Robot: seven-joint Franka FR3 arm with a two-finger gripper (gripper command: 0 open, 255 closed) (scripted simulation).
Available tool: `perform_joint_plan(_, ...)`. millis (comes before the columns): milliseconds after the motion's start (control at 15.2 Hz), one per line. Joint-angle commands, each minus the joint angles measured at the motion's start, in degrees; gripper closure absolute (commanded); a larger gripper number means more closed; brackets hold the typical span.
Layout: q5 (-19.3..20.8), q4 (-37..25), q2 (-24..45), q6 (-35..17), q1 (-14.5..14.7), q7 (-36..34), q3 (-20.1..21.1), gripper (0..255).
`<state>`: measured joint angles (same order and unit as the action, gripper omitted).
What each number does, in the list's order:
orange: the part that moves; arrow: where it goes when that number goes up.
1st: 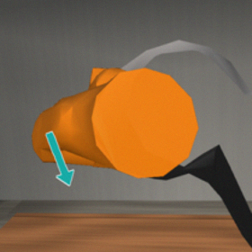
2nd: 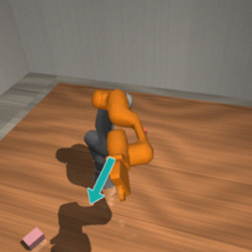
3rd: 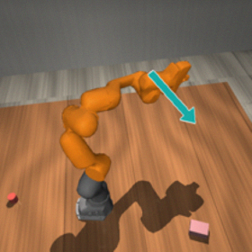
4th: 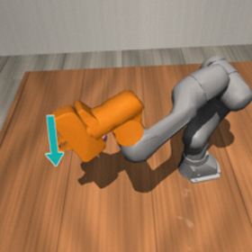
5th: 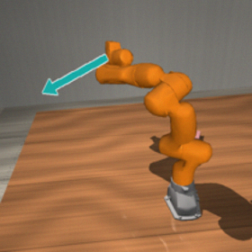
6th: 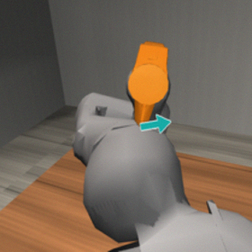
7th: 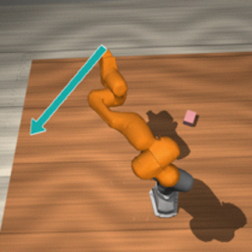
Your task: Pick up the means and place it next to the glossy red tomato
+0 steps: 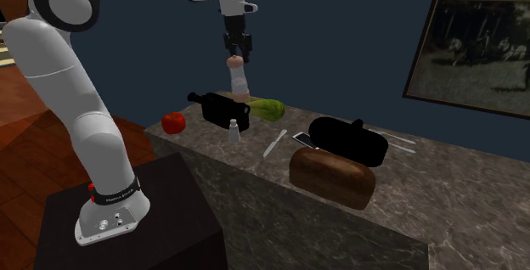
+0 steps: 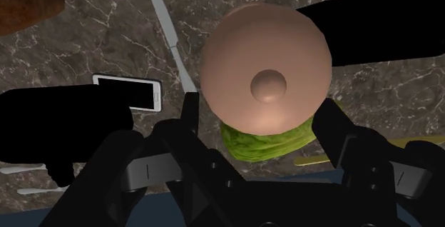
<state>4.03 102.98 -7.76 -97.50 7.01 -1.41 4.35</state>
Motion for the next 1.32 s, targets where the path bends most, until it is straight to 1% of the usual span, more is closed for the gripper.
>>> perform_joint_plan(0, -0.24, 1.41, -1.62, 0.39, 1.09, -2.47, 1.4, 255)
perform_joint_plan(264, -1.01, 3.3, -4.65, 1.84, 3.21, -7.26, 4.33, 255)
perform_joint_plan(594, -2.25, 4.13, -7.21, 3.91, 5.84, -13.47, 8.28, 255)
perform_joint_plan(924, -3.54, 3.31, -8.32, 6.11, 8.41, -20.0, 12.54, 255)
perform_joint_plan(1254, -4.55, 0.83, -7.85, 8.37, 10.88, -26.93, 17.13, 255)
